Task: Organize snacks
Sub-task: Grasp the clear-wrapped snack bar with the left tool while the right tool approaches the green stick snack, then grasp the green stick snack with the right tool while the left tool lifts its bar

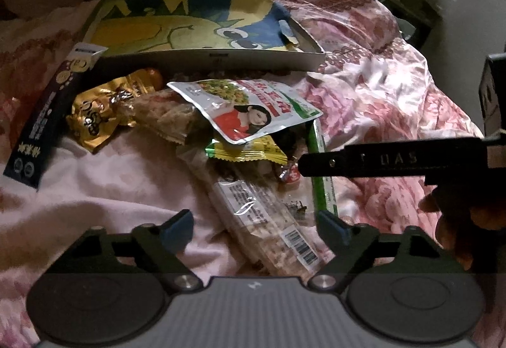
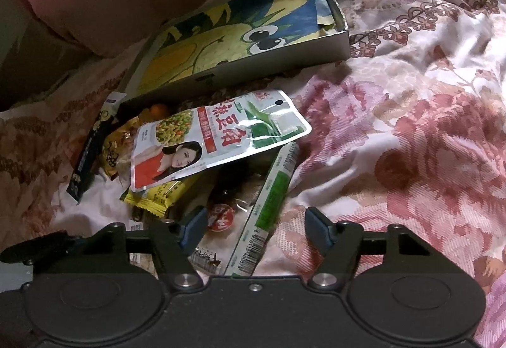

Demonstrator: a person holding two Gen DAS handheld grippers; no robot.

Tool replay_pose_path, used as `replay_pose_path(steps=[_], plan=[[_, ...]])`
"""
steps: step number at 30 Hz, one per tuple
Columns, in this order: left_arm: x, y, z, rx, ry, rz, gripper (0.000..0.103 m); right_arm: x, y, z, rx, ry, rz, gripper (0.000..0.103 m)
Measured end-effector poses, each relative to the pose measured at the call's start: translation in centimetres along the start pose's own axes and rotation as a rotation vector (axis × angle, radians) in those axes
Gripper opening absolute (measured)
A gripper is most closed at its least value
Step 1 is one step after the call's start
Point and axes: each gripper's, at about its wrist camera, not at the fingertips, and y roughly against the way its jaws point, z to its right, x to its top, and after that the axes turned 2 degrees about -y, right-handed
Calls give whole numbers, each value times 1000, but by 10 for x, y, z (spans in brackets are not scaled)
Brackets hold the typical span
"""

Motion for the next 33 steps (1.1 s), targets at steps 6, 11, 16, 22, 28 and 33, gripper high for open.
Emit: replay_pose_path(steps=[6, 11, 16, 22, 28, 33], plan=[[0, -1, -7, -8, 45, -14, 70, -2, -3, -4, -23, 34, -12, 61], [0, 3, -8, -24, 68, -39, 52, -7, -1, -9, -79, 99, -12, 42], [-2, 8, -12, -19, 101, -56, 49, -9, 0, -10, -87, 110, -10, 38], [2, 0, -9, -8, 107, -78, 52, -8, -5, -8, -77, 79, -23, 44], [3, -11, -5, 20, 109, -96, 53, -7, -10, -6, -51, 56, -24, 51], [2, -12, -2, 34, 88, -96, 53, -9, -10, -11, -45, 84, -24, 48]])
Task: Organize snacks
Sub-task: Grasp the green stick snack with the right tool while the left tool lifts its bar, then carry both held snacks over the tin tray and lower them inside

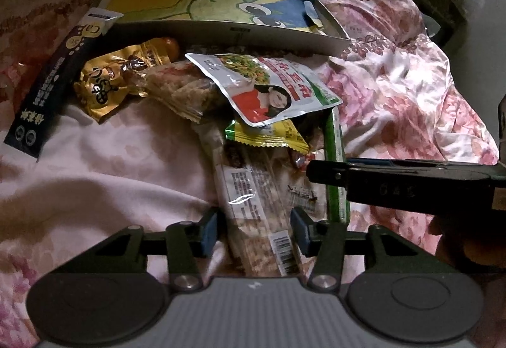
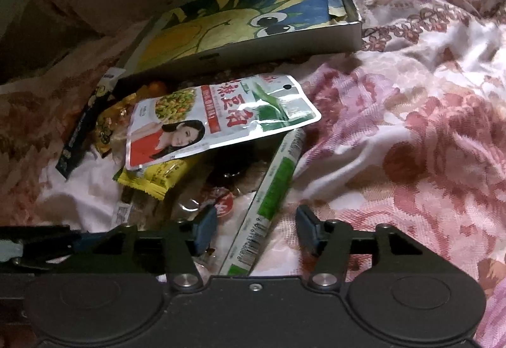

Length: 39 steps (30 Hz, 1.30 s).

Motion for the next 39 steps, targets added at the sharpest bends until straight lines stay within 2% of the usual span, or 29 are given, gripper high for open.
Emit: replay_pose_path(steps=[1, 2, 8, 16, 23, 29, 35, 39], plan=[[0, 0, 0, -3, 0, 0, 52, 0, 0, 0, -3, 2, -3, 34], [0, 1, -1, -5, 3, 1, 51, -1, 0, 0, -7, 0, -4, 29], [-2, 7, -8, -33, 31, 1, 47, -2, 4, 8, 22, -70, -12, 26], [-10, 26, -17, -111, 102, -36, 46, -14, 15, 22, 163, -243, -46, 24], [-21, 40, -22, -188, 188, -70, 46, -23, 34, 14, 231, -248, -23, 22], [-23, 57, -13, -224, 196, -40, 46, -30, 45, 11, 287, -254, -14, 20], [-23, 71, -14, -222, 222, 0, 46, -32, 50, 16, 342, -297, 7, 19], [-14, 80, -17, -192, 212, 59, 46, -32, 55, 17, 394, -307, 45, 19]])
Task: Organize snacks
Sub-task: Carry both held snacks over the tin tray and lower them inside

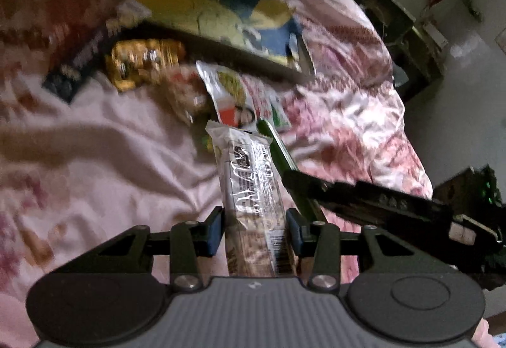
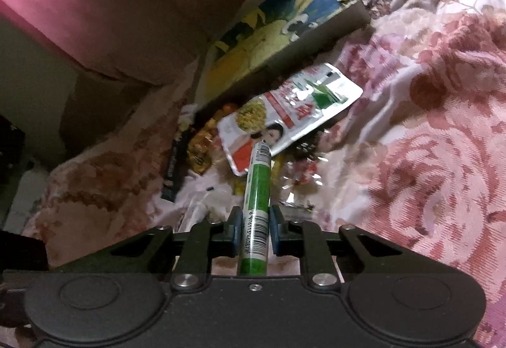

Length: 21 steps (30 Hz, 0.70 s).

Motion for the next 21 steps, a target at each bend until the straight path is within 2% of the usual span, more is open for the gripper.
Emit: replay_pose_path(steps=[6, 11, 21], plan=[[24, 8, 5, 13, -41, 94, 46, 7, 6, -6, 91, 17, 79, 19], [55, 8, 6, 32, -67, 149, 46, 27, 1, -12, 148, 17, 132, 19], [127, -17, -3, 74, -101, 225, 46, 86, -37, -27, 140, 72, 169, 19]])
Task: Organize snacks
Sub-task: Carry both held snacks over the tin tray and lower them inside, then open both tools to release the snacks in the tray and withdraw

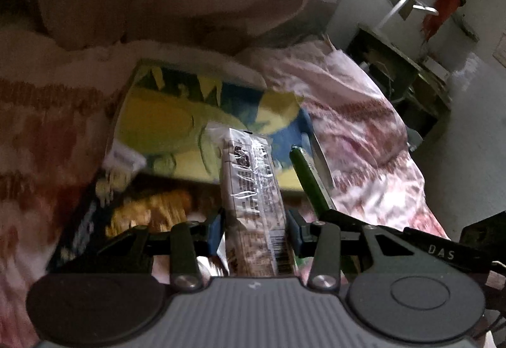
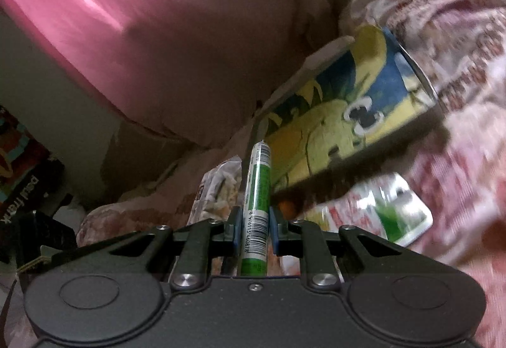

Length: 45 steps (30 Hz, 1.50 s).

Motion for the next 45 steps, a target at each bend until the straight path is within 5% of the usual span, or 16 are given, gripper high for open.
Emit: replay_pose_path(steps=[14, 35, 39, 45], plan=[[51, -77, -55, 92, 19, 148, 46, 56, -103, 21, -47, -37, 127, 20], [43, -135, -103, 173, 55, 115, 46, 37, -174, 49, -319, 129, 75, 20], [41, -135, -99, 191, 33, 117, 48, 34, -171, 48, -329, 147, 88, 26], [38, -130, -93, 216, 7, 106, 57, 30, -158, 36, -341, 213, 115, 53]])
